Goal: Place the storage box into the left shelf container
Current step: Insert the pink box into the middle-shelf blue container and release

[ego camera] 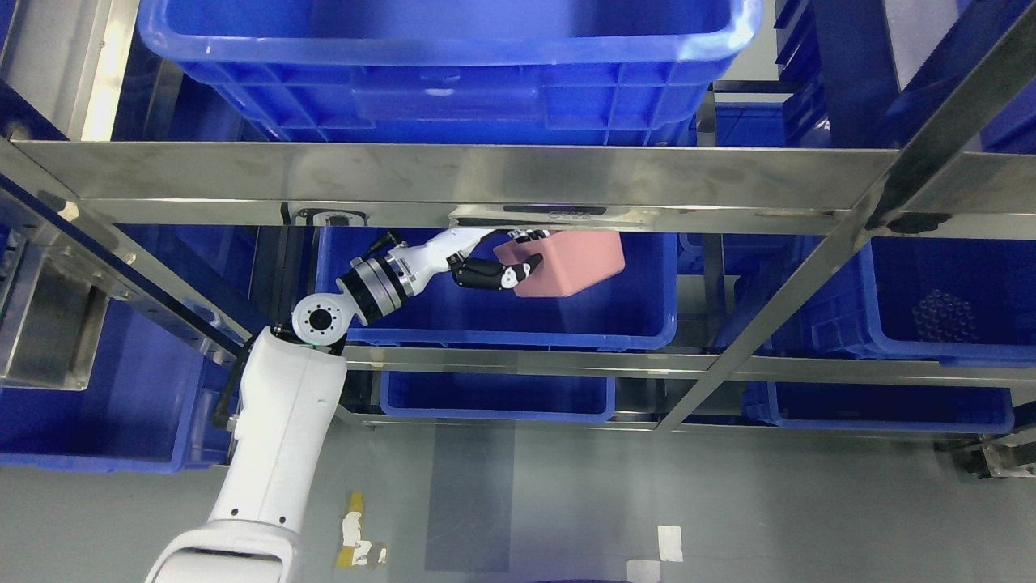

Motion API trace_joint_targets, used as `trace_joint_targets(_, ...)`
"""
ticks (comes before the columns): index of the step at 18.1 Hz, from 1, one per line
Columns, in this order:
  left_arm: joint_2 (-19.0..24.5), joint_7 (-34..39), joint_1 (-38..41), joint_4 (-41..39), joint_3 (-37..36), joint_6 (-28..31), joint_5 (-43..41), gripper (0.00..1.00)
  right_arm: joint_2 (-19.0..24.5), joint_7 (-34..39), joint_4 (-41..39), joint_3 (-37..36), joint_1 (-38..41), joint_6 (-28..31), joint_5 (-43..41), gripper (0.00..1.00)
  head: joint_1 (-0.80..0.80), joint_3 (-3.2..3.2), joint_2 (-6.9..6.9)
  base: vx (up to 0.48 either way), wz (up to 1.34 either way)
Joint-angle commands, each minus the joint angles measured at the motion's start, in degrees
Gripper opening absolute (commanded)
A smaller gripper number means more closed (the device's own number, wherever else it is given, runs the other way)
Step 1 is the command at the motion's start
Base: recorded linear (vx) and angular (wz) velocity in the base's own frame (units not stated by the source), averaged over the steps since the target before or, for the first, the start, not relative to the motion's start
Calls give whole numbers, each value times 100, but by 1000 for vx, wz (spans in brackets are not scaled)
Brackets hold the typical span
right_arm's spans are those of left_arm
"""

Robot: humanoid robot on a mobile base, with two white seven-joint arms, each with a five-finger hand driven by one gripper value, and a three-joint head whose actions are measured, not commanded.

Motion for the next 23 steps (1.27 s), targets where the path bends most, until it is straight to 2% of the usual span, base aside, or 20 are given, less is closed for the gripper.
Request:
trace_joint_targets(1, 100, 38, -404, 1411, 50, -155, -1182, 16, -100, -5, -100, 0, -27, 4, -123, 100, 0, 0, 0, 0, 0)
trace_joint_targets(2, 100, 64, -448, 1394, 68, -146, -1173, 44, -100, -5, -100, 0, -18, 4, -123, 100, 0, 0, 0, 0, 0)
trace_joint_targets(3, 100, 126, -466, 1385, 94, -129, -1138, 66, -100, -5, -100, 0, -18, -5, -123, 100, 0, 0, 0, 0, 0)
trace_joint_targets(6, 100, 240, -501, 1245, 226, -146, -745, 84, -100, -5, -100, 0, -27, 4, -123, 100, 0, 0, 0, 0, 0)
trace_joint_targets(10, 100, 528, -483, 445, 217, -67, 652, 88, -100, -5, -100, 0, -27, -5, -123, 100, 0, 0, 0, 0, 0)
trace_joint_targets(14, 100, 2012, -151, 16, 77, 257, 1787, 91, -100, -5, -100, 0, -27, -5, -123, 100, 0, 0, 0, 0, 0)
trace_joint_targets(16, 100, 2681, 148, -581, 33, 739, 2156, 96, -100, -5, -100, 0, -18, 4, -123, 100, 0, 0, 0, 0, 0)
trace_joint_targets(17, 100, 3014, 332, -1106, 33, 1203, 2419, 99, -100, -5, -100, 0, -27, -5, -123, 100, 0, 0, 0, 0, 0)
trace_joint_targets(19, 100, 3254, 885, -2117, -28, 1873, 2650, 99, -100, -5, -100, 0, -27, 4, -123, 100, 0, 0, 0, 0, 0)
trace_joint_targets(21, 100, 3351, 1569, -3119, -116, 2182, 2650, 100, -100, 4, -100, 0, -27, -5, -123, 100, 0, 0, 0, 0, 0)
trace_joint_targets(23, 100, 3527, 2141, -3798, -143, 2210, 2650, 100, -100, 4, -100, 0, -18, -5, -123, 100, 0, 0, 0, 0, 0)
